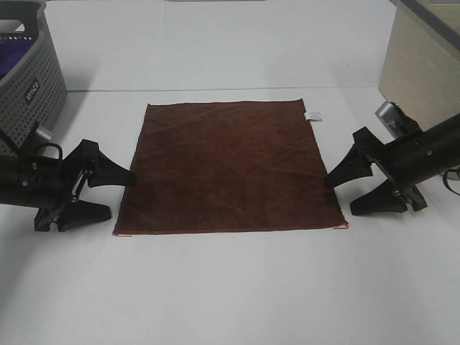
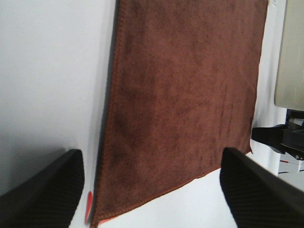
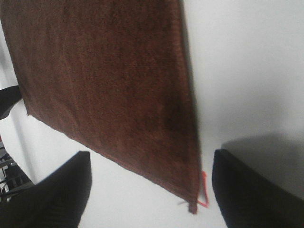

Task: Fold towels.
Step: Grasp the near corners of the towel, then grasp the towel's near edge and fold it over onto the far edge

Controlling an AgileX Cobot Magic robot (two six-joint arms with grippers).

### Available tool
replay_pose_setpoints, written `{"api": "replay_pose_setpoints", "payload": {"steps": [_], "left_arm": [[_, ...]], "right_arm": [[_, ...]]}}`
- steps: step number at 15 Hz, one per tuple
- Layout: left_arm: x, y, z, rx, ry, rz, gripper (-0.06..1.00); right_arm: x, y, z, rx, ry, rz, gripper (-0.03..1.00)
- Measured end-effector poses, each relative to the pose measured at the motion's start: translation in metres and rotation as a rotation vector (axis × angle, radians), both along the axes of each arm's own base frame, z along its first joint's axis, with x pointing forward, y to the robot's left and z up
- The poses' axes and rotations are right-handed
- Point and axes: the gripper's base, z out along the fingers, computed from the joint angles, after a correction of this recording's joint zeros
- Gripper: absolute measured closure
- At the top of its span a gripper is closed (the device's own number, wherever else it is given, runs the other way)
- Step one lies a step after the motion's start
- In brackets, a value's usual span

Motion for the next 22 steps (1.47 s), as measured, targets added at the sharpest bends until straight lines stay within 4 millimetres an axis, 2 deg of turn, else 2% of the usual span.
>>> {"api": "replay_pose_setpoints", "payload": {"steps": [2,4,6,7,11,12,15,18,21,22], "left_arm": [[0.004,-0.010,-0.003,-0.020,0.001,-0.028,0.19],[0.007,-0.028,-0.005,-0.035,-0.005,-0.084,0.19],[0.009,-0.045,-0.007,-0.038,-0.004,-0.123,0.22],[0.010,-0.047,-0.008,-0.028,0.009,-0.115,0.29],[0.011,-0.046,-0.011,0.009,0.017,-0.107,0.90],[0.010,-0.046,-0.011,0.012,0.016,-0.111,0.94],[0.008,-0.044,-0.004,0.056,0.005,-0.153,0.94],[0.001,-0.045,0.009,0.075,0.048,-0.203,0.94],[-0.023,-0.044,0.018,0.080,0.112,-0.220,0.94],[-0.045,-0.041,0.018,0.076,0.164,-0.218,0.94]], "right_arm": [[0.005,0.022,-0.003,0.016,0.000,0.056,0.28],[0.007,0.041,-0.003,0.014,-0.009,0.099,0.30],[0.008,0.044,-0.006,0.002,-0.001,0.096,0.39],[0.008,0.044,-0.008,-0.009,0.004,0.091,0.48],[0.008,0.040,-0.014,-0.059,0.016,0.089,0.92],[0.008,0.040,-0.014,-0.058,0.017,0.090,0.97],[0.006,0.039,-0.009,-0.081,0.023,0.096,0.97],[-0.004,0.034,0.012,-0.137,0.041,0.117,0.97],[-0.037,0.035,0.028,-0.150,0.083,0.109,0.97],[-0.048,0.035,0.029,-0.148,0.103,0.110,0.97]]}}
